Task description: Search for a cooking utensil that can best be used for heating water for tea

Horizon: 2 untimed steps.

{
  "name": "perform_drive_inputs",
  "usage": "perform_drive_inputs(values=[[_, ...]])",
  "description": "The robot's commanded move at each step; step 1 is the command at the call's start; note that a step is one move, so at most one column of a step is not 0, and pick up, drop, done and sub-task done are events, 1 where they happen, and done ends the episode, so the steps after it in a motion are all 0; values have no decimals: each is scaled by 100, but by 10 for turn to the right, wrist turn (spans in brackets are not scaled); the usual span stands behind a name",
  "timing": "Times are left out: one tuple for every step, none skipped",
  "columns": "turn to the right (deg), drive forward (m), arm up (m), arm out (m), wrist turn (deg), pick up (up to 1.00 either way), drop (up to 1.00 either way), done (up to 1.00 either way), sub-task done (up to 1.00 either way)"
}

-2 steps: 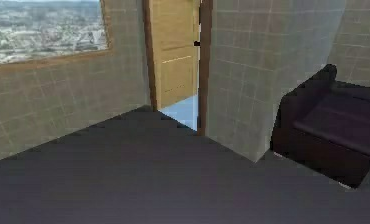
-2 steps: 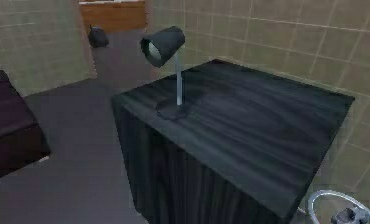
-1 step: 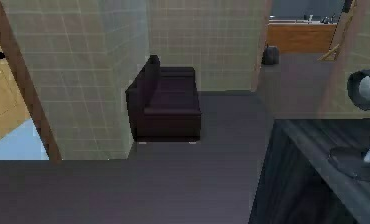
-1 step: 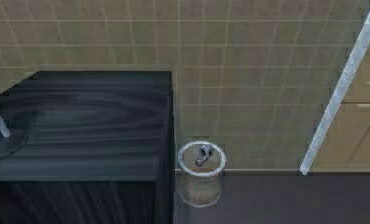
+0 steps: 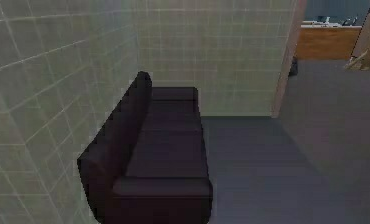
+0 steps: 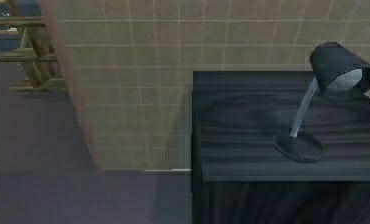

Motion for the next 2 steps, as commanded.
perform_drive_inputs(values=[[450,0,0,0,0,0,0,0,0],[30,0,0,0,0,0,0,0,0]])
